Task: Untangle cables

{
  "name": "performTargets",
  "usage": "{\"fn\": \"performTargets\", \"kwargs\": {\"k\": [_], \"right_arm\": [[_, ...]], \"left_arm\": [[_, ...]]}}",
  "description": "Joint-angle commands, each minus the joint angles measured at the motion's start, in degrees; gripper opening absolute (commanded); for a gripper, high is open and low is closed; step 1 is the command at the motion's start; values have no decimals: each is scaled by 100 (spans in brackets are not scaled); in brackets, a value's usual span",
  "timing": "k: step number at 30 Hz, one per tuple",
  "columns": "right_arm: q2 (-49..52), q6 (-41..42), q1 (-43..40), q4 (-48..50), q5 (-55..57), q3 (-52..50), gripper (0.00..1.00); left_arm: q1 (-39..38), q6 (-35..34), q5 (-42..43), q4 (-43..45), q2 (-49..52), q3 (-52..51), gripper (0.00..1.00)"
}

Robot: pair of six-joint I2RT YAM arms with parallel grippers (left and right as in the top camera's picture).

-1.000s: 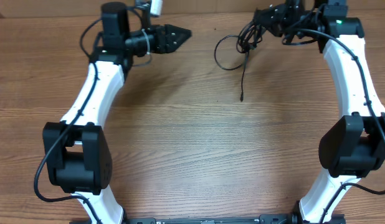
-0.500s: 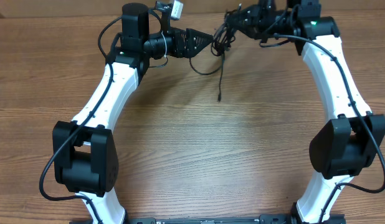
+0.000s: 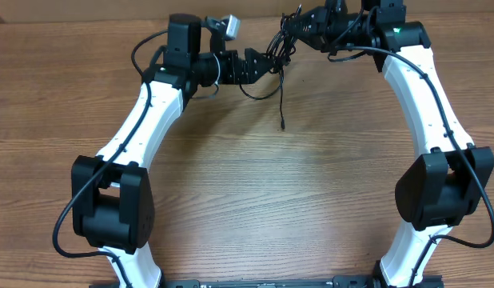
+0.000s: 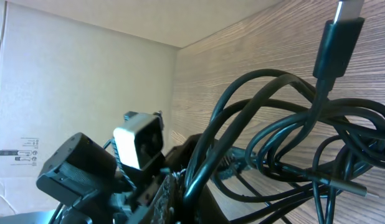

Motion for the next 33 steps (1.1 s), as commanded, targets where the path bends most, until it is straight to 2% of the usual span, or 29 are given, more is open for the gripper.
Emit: {"fn": "performTargets", "kwargs": {"k": [1,2,4,5,6,8,9,10,12,24,33], "right_arm": [[-107,-7,-22,85,-142,44,4],[-107,-7,-22,83,-142,44,4],[-107,-7,-22,85,-144,44,4],[-107,-7,-22,85,-142,44,4],[-107,-7,-22,87,-142,44,4],[-109,-7,-22,96,-142,44,4],[-107,-7,-22,101,-142,44,4],[-107,-7,-22,103,-142,44,4],[-107,-7,-22,107,-142,44,4],[-107,-9,-170,144,-92,44,4],[-107,-35,-691,68,-96,44,4]], "left_arm": [[-63,341,-363,-70,-42,15,97],[-63,341,-409,-74,-42,13,96],[-61,341,-496,-92,-42,13,80],[-63,343,-511,-92,-42,13,65],[-61,343,-511,-92,-42,15,56],[-61,343,-533,-92,-42,15,29],[-61,341,-560,-94,-42,13,21],[-61,341,-603,-96,-42,15,13],[-61,341,-643,-116,-42,13,5],[24,511,-778,-450,-42,15,4],[656,769,-1045,-1189,-42,15,4]]}}
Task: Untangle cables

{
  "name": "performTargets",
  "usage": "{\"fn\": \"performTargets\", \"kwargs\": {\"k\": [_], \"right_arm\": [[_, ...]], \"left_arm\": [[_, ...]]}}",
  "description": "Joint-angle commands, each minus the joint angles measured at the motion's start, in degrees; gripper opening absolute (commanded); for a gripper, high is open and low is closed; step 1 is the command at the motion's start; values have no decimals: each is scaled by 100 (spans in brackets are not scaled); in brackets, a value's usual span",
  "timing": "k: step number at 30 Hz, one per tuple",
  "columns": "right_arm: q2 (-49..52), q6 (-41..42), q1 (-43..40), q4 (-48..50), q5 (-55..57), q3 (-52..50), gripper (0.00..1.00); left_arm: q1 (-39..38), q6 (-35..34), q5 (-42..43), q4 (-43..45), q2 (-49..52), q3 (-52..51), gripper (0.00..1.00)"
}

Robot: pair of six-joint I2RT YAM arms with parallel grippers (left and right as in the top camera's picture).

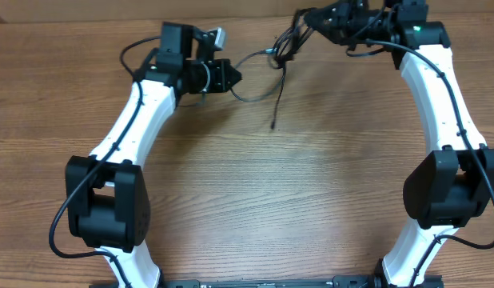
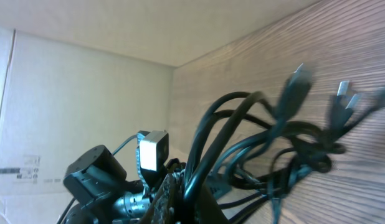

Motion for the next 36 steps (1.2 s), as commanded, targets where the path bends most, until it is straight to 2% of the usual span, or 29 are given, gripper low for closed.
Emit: {"fn": "performTargets", "kwargs": {"k": [1,7,8,11,14,15,18,23,26,32,36], "right_arm": [[-107,-72,-216,-24,-72,44,4],[-107,-96,-315,-118,-70,44,4],[-107,-94,-315,-116,-70,44,4],[-107,-96,-297,-118,-66,44,4],[-107,-96,-262,-114,-48,44,4],[-107,-94,-249,-114,-50,44,4],[-107,-94,-249,-125,-52,44,4],[-107,-94,-181,-166,-52,44,4],[-107,-94,-17,-160,-50,44,4],[-107,-92,310,-142,-50,44,4],[-107,-87,498,-140,-50,44,4]], "left_arm": [[376,190,-195,-131,-42,15,4],[684,188,-39,-249,-42,15,4],[688,190,33,-236,-42,15,12],[658,188,129,-201,-42,15,50],[579,188,131,-127,-42,15,73],[525,190,129,-52,-42,15,86],[442,188,157,50,-44,15,99],[319,114,439,273,-42,15,100],[170,-140,761,748,-44,15,100],[-195,-494,754,1569,-42,15,100],[-452,-590,748,1816,-44,15,100]]}}
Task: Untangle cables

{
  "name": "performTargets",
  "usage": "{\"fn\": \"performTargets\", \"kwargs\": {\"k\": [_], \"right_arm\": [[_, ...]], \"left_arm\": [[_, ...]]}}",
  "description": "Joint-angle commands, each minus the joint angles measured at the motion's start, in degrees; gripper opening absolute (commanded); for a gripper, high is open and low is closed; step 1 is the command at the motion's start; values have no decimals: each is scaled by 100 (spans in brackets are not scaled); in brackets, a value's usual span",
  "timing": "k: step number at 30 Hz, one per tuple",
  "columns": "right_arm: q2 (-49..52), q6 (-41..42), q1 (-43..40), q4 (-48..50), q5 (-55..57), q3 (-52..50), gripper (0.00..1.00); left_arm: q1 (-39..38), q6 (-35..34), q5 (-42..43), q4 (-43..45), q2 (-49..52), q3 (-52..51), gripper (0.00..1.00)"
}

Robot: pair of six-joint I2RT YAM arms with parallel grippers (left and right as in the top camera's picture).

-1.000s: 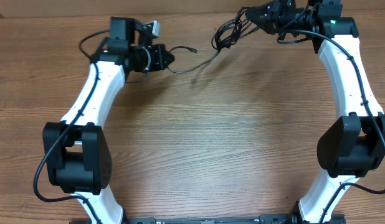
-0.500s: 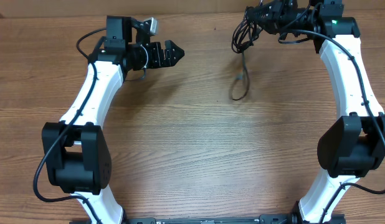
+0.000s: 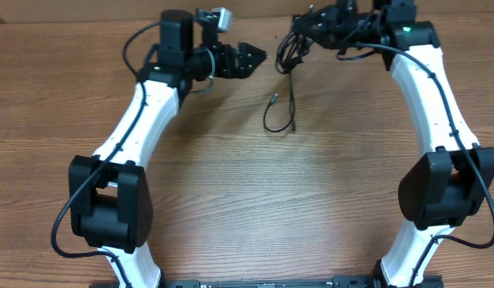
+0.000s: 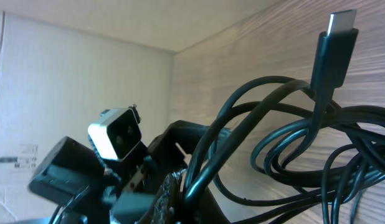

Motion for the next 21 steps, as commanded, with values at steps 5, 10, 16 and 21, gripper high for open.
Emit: {"fn": "performTargets", "kwargs": {"k": [5,10,16,21], "right_arm": [[-107,-42,227,44,-79,44,4],[-107,-24,232,44,-79,44,4],[-107,-24,232,39,-92,44,4],[-107,-24,249,39,-190,44,4]], "left_arm": [[-396,-188,-11,205,-42,17,100],[-415,-188,-7,227,-44,17,86],[-415,-190,-11,400,-44,17,22],[-415,-195,-9,505,-44,17,16]]}}
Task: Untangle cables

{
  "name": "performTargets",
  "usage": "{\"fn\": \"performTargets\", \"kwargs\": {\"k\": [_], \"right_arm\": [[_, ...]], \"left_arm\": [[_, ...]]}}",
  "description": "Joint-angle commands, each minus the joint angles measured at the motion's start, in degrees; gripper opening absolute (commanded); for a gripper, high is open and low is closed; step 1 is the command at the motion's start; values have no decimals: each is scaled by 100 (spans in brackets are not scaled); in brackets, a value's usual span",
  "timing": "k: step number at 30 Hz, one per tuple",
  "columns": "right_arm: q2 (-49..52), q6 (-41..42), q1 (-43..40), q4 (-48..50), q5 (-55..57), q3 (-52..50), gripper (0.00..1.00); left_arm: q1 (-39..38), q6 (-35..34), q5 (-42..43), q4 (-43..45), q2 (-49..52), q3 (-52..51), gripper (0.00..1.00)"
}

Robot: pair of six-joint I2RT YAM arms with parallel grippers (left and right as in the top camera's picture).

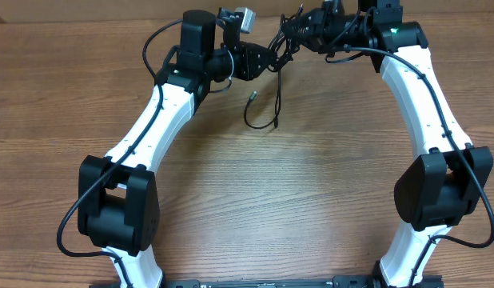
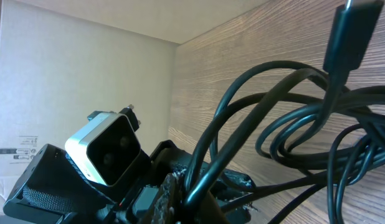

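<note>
A tangle of black cables [image 1: 285, 38] hangs at the far edge of the table, and my right gripper [image 1: 300, 26] is shut on it. In the right wrist view several strands [image 2: 286, 124] run out of my right gripper [image 2: 183, 200], and a USB plug [image 2: 351, 31] sticks up at the top right. My left gripper [image 1: 272, 56] is up against the tangle from the left, its fingers [image 2: 239, 180] apart with a strand between them. One strand [image 1: 259, 120] trails down from the tangle and loops on the table.
The wooden table [image 1: 231, 192] carries nothing else. A cardboard wall [image 2: 68, 74] stands behind its far edge. The left wrist camera [image 2: 105, 149] sits close to the tangle. Both white arms [image 1: 159, 120] curve in from the near corners.
My left gripper was open and clear to the left of the tangle and is now at it. The tangle, my right gripper and the trailing loop sit slightly further left.
My left gripper was first at the tangle held by my right gripper. Then it was further left with a strand stretched between it and the tangle. Later it was open and free, that strand lying looped on the table. Now it is back at the tangle.
</note>
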Motion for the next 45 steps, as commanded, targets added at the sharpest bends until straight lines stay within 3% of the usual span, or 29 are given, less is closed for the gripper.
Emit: {"fn": "performTargets", "kwargs": {"k": [1,14,15,20,24,32,37,42,44,45], "right_arm": [[-107,-28,57,35,-199,44,4],[-107,-52,-22,33,-44,44,4],[-107,-50,-20,33,-46,44,4],[-107,-50,24,35,-46,42,4],[-107,-50,66,17,-48,44,4],[-107,-50,120,-4,-160,42,4],[-107,-48,120,-2,-225,44,4],[-107,-44,120,74,-356,44,4],[-107,-26,120,83,-354,44,4],[-107,-28,120,83,-354,44,4]], "left_arm": [[-33,-20,-24,72,-44,17,7],[55,13,-151,-262,-44,17,4],[68,7,-146,-278,-44,17,10],[72,-2,-68,-238,-44,17,64],[13,20,184,-59,-44,17,78],[-103,529,577,304,-44,17,82],[-122,1325,1110,247,-44,17,87],[-166,2295,686,-415,-42,17,88],[-197,2409,317,-562,-42,17,80],[-203,2411,181,-584,-42,17,68]]}}
